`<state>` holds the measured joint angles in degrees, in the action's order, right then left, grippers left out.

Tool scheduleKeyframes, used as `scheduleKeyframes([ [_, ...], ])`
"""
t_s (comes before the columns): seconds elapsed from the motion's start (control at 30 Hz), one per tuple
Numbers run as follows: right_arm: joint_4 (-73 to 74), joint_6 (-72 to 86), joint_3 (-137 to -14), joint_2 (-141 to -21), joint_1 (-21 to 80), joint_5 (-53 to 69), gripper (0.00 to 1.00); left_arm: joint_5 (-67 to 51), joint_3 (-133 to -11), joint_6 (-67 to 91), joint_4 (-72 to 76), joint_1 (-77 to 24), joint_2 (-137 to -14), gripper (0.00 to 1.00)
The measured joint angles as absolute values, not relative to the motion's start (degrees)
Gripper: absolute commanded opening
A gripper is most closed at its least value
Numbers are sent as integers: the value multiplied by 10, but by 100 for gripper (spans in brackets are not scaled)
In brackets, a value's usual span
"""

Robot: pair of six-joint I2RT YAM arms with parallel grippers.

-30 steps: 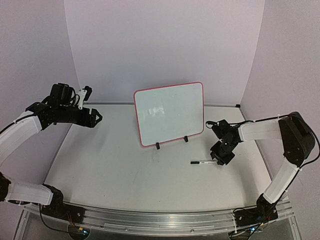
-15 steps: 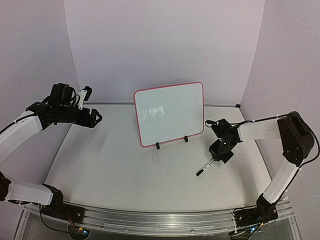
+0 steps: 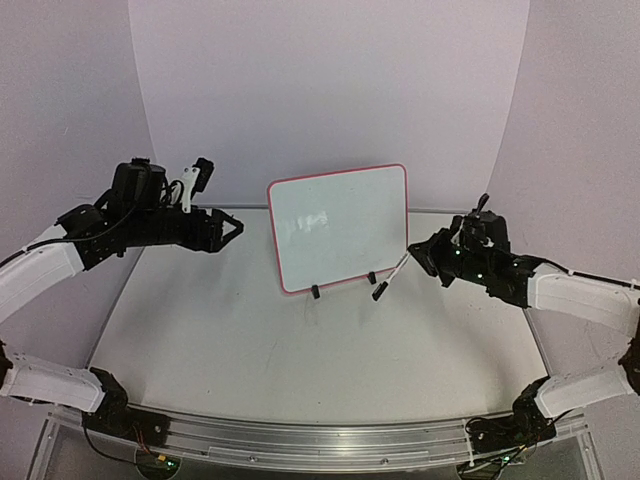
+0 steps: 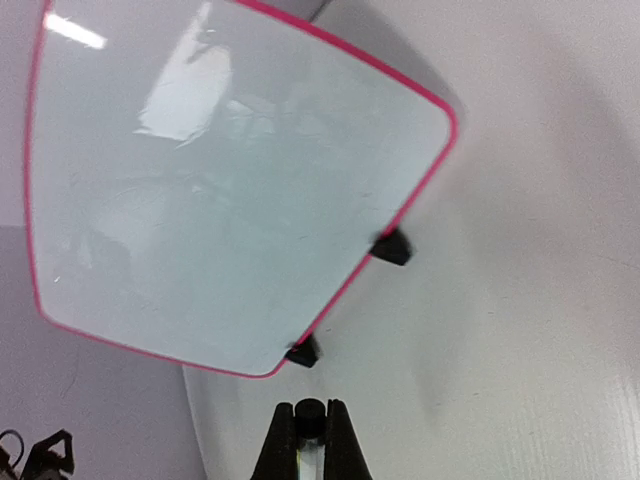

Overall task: Write a sentence on the whiteboard
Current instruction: Pass from the right arm to the left

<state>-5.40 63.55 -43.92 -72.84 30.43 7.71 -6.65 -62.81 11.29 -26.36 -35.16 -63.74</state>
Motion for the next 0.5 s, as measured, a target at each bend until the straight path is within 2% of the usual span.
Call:
scheduleKeyframes([
  [0.27,-222,583,-440,-665,361,63,0,-110,-634,177,-119,-533,-718,85],
  [0.5,-311,580,-440,-667,382,59,0,-159,-638,234,15,-587,-824,86],
])
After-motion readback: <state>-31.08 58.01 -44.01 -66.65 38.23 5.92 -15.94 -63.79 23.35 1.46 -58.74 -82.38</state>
